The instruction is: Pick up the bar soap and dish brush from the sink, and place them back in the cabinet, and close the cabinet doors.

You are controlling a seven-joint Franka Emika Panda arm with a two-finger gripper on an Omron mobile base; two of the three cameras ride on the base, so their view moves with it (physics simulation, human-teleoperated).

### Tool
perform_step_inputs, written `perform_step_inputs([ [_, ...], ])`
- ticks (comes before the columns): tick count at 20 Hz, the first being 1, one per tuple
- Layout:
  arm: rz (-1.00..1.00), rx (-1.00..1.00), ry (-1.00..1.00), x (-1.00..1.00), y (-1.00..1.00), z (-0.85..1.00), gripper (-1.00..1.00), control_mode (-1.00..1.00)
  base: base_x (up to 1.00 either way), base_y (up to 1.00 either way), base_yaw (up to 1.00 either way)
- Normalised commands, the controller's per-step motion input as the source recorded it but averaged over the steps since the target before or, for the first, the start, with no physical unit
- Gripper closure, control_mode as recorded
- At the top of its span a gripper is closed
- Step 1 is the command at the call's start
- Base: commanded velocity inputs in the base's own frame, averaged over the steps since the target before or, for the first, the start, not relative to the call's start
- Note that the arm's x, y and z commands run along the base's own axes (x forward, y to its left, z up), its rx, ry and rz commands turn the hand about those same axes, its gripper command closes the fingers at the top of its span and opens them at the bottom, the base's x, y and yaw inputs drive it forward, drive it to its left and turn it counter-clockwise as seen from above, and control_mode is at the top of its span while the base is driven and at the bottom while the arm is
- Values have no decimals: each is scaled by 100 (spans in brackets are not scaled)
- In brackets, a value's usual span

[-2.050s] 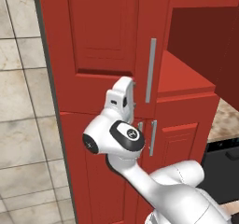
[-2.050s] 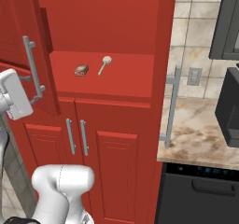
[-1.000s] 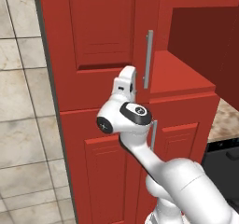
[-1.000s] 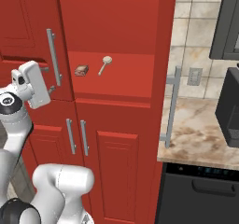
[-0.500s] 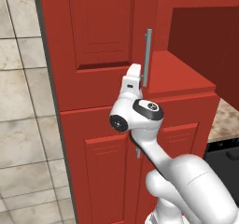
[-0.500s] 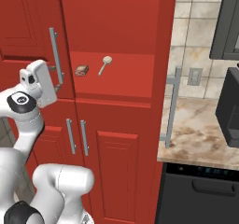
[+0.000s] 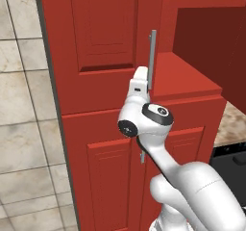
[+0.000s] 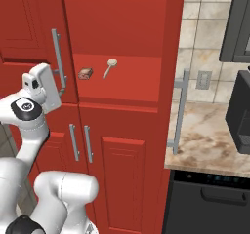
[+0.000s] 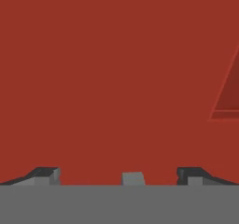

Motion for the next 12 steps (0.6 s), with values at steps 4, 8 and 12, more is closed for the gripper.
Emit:
perform_step_inputs([
  [4,0,0,-3,-38,0,0,-100,-100,0,0,0],
  [8,0,0,-8,-58,0,0,-100,-100,0,0,0],
  [12,0,0,-7,-53,-4,0,-100,-100,0,0,0],
])
